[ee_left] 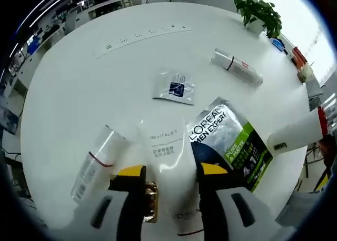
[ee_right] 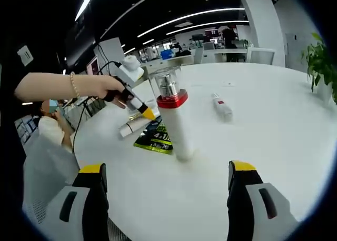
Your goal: Arrange the skincare products in the storage area until every visible bottle or jar stands upright without overlapping.
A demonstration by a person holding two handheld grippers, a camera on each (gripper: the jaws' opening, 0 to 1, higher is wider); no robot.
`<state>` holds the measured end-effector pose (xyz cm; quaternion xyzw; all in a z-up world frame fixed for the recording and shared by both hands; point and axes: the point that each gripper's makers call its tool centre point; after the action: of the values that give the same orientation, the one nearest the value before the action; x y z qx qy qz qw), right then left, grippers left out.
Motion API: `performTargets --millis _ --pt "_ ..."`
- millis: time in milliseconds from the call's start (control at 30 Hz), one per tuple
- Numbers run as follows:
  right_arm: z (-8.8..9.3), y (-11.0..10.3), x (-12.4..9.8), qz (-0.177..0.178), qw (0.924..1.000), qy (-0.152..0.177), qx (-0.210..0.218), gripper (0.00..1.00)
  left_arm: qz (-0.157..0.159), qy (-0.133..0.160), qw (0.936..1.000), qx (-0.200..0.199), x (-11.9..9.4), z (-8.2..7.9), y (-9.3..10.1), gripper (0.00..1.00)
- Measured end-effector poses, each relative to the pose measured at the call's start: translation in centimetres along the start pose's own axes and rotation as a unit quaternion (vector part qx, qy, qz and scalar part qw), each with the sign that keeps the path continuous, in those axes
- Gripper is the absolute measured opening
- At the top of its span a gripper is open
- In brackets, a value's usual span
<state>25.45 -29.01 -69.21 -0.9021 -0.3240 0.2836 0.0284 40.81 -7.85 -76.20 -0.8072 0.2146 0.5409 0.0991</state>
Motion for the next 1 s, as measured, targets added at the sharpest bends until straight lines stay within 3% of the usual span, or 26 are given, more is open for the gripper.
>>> performTargets --millis 500,800,1000 --pt "0.0 -0.1 -0.4 0.004 1.0 0.007 0.004 0.94 0.005 0.01 0.9997 -0.021 -1.7 0.6 0.7 0.27" --pt "0.1 -1.1 -0.6 -0.005 0.9999 0.009 0.007 0.91 0.015 0.041 0.9982 -0.041 -3.3 0.2 1.0 0.27" --pt "0.7 -3.1 -0.7 -0.023 0.9997 0.007 0.009 0.89 0.015 0.065 0.9965 -0.051 -4.0 -0.3 0.2 0.27"
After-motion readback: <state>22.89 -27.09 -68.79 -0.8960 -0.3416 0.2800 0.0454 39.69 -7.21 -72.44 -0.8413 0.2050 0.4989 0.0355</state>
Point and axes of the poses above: the point that each gripper's makers call its tool centre point, and the gripper's own axes: x roughly forward along the fingers, y roughly to its right, z roughly out of its underside
